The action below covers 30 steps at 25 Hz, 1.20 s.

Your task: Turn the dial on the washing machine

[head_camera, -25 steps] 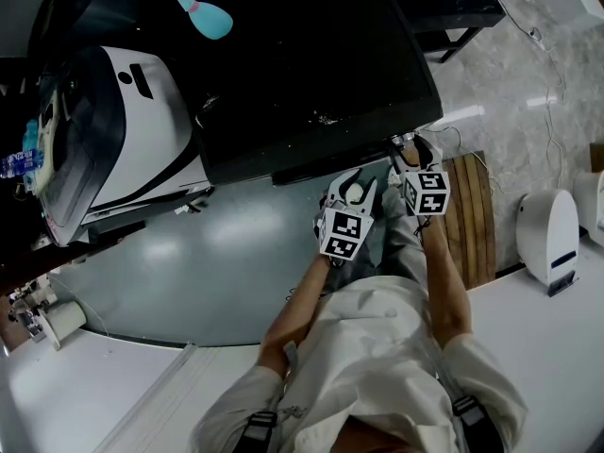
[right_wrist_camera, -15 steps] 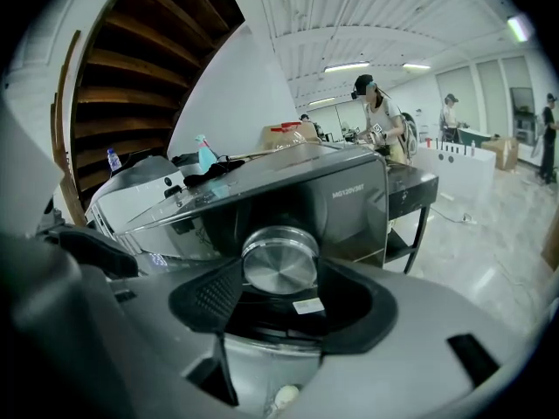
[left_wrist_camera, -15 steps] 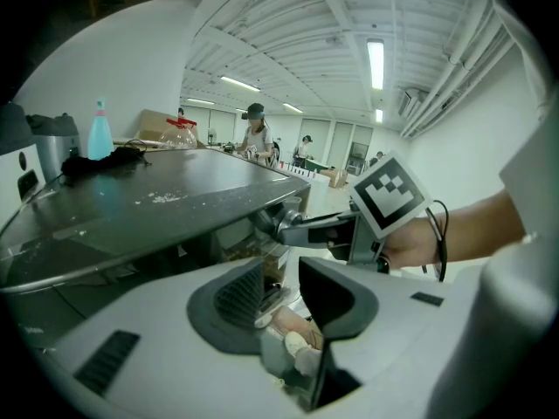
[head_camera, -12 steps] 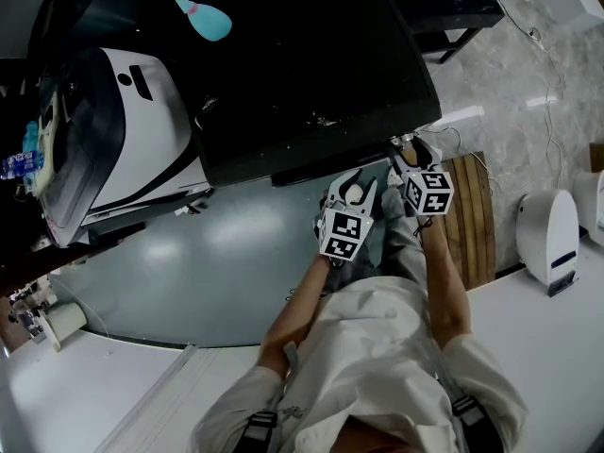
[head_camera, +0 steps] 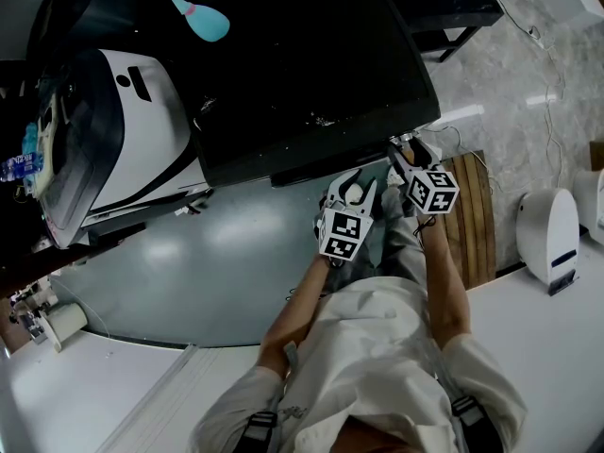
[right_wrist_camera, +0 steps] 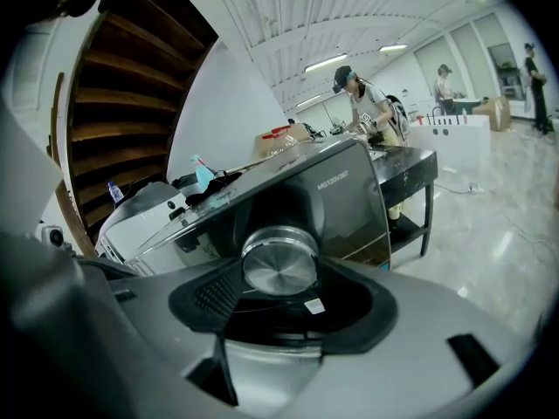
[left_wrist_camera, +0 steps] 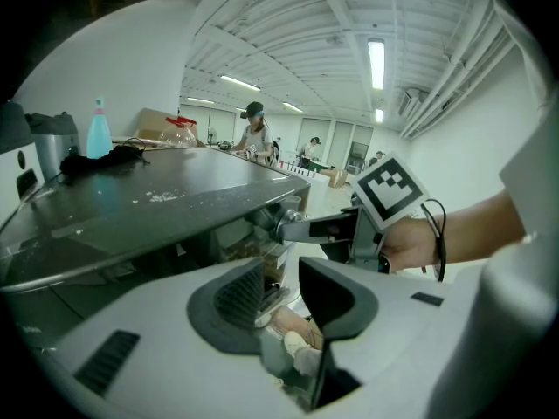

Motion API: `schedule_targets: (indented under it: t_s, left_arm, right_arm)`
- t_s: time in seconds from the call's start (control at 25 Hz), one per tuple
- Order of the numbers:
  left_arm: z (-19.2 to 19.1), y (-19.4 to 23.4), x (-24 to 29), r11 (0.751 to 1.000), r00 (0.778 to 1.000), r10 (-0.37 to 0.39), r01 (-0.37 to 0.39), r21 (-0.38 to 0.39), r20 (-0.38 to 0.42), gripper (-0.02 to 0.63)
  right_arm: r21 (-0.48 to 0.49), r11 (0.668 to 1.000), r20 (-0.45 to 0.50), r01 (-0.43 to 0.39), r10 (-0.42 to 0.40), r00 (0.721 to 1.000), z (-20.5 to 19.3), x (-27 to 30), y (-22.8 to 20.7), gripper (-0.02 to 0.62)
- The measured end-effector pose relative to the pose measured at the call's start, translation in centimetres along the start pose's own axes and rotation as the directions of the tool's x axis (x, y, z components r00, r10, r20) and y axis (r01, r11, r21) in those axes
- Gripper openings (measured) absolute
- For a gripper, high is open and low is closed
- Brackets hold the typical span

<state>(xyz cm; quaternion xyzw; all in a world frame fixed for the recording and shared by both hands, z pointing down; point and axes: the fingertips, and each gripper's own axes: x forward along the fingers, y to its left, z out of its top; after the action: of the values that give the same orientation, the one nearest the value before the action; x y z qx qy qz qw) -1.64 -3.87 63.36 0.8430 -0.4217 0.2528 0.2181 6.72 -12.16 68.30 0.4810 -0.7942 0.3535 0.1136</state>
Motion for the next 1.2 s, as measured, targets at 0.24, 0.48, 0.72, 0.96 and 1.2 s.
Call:
schedule_targets:
  t_s: [0.24, 0.48, 0.72, 0.96, 1.2]
  left_arm:
    - [0.21, 0.08, 0.05, 1.000, 1.000, -0.001, 0.001, 0.001, 0.003, 0.130]
    - [0.22, 0.14, 0.03, 1.000, 1.000, -0.002, 0.002, 0.005, -0.007, 0.130]
    - [0.28, 0.17, 0.14, 1.000, 1.000, -0.002, 0.002, 0.001, -0.001, 0.130]
    - [0.33, 0.31, 0.21, 1.000, 1.000, -0.002, 0.002, 0.004, -0.002, 0.130]
    - [0.42, 0.19, 0.28, 1.000, 1.000, -0.005, 0.005, -0.001, -0.002, 0.130]
  right_arm:
    - [0.055, 0.998, 0.011, -0.021, 0.020, 1.000, 0.02, 0.01, -0.01, 0.268]
    - [0.125, 0.991, 0.030, -0.048, 0.044, 0.999, 0.05, -0.01, -0.10, 0.270]
    - [0.221, 0.972, 0.063, -0.081, 0.068, 0.996, -0.05, 0.00, -0.29, 0.270]
    - [0.292, 0.950, 0.089, -0.115, 0.093, 0.992, 0.03, 0.04, -0.31, 0.270]
    - [0.322, 0.938, 0.100, -0.131, 0.103, 0.990, 0.04, -0.04, -0.37, 0.272]
